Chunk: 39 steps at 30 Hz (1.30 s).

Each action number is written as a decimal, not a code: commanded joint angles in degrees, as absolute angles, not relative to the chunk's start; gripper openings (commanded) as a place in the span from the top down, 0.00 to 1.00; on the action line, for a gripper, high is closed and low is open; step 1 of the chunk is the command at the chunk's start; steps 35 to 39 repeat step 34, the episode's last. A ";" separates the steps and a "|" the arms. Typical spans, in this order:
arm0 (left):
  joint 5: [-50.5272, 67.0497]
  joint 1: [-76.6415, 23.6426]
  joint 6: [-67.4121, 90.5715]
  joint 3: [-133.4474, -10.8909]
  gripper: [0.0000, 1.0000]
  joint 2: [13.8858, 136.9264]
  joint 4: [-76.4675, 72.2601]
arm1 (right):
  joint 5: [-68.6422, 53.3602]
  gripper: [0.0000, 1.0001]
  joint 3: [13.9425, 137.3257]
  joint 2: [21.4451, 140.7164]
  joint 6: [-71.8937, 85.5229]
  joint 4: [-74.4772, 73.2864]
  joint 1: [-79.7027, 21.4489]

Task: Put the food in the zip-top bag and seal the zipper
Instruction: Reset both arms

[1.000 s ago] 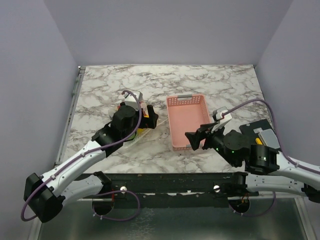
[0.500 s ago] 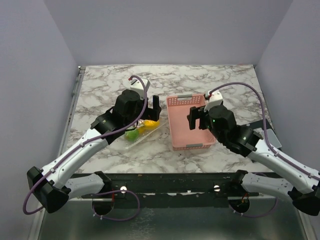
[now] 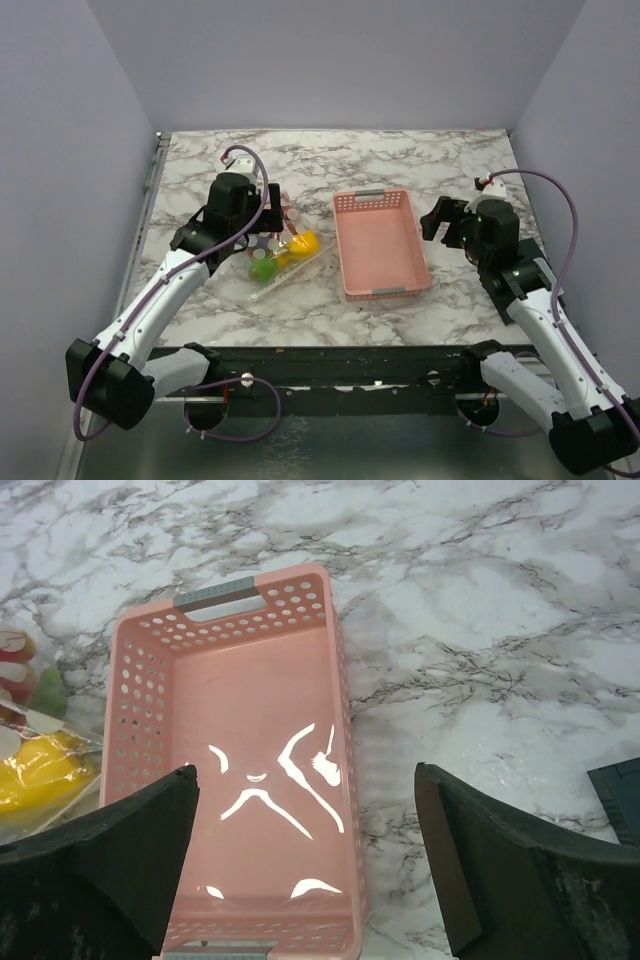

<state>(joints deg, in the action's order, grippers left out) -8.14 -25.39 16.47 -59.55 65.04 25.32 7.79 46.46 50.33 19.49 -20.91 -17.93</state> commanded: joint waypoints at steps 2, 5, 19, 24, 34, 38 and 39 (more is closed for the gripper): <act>-7.94 -21.78 21.20 -54.57 0.01 60.24 22.55 | 3.38 0.02 43.17 44.68 19.95 -20.41 -16.97; -8.39 -21.79 21.41 -52.09 0.01 55.70 20.93 | 1.29 0.01 42.28 42.46 19.58 -21.12 -17.05; -3.18 -21.80 19.45 -42.89 0.01 37.22 17.04 | -1.81 0.00 38.27 24.05 18.56 -18.60 -17.05; -3.41 -21.84 19.20 -40.96 0.01 31.83 15.76 | -1.77 0.00 37.34 18.83 17.41 -17.70 -17.06; -4.32 -21.81 19.62 -40.65 0.01 27.22 15.44 | -2.46 0.00 37.21 18.72 17.27 -18.13 -17.05; -4.32 -21.81 19.62 -40.65 0.01 27.22 15.44 | -2.46 0.00 37.21 18.72 17.27 -18.13 -17.05; -4.32 -21.81 19.62 -40.65 0.01 27.22 15.44 | -2.46 0.00 37.21 18.72 17.27 -18.13 -17.05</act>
